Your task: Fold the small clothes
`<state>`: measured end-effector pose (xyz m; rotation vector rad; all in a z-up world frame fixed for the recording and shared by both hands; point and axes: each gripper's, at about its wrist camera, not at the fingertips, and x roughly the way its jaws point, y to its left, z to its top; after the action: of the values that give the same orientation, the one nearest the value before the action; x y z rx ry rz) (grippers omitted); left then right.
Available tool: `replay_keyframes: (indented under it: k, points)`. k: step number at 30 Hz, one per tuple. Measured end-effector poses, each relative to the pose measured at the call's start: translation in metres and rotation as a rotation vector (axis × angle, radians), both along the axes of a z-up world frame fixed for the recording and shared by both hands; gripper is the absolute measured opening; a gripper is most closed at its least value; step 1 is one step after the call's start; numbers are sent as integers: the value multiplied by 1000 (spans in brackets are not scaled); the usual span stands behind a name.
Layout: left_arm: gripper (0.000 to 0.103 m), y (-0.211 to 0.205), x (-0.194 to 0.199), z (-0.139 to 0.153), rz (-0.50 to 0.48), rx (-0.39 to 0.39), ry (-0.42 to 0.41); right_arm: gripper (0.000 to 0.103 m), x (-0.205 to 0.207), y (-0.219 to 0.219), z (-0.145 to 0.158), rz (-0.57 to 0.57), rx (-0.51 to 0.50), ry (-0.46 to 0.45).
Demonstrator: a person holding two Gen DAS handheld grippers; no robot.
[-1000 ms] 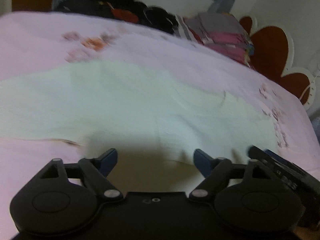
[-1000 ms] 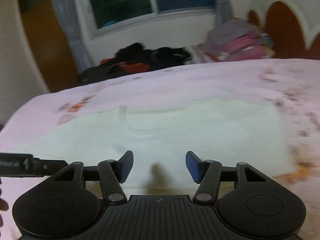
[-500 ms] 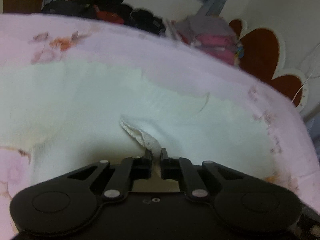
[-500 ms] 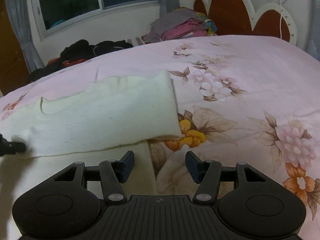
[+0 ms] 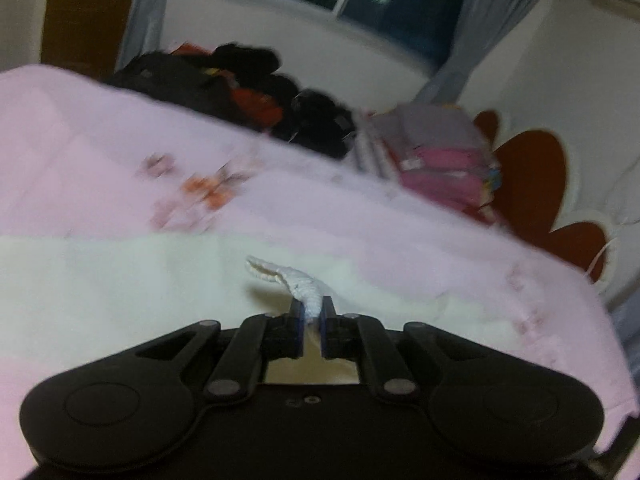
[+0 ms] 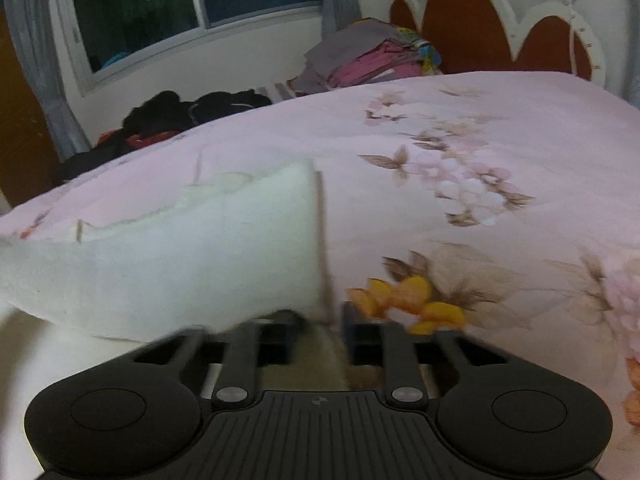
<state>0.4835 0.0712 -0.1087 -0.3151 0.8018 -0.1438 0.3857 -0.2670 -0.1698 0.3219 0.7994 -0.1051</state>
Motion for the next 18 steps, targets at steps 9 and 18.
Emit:
replay_keyframes:
  k: [9,18]
  points:
    - [16,4,2,-57,13,92,102,7,-11,-11,1,-31,21,32]
    - [51,4,-13,-19,35,154,-45,59,-13,-28,33,-12,5,-73]
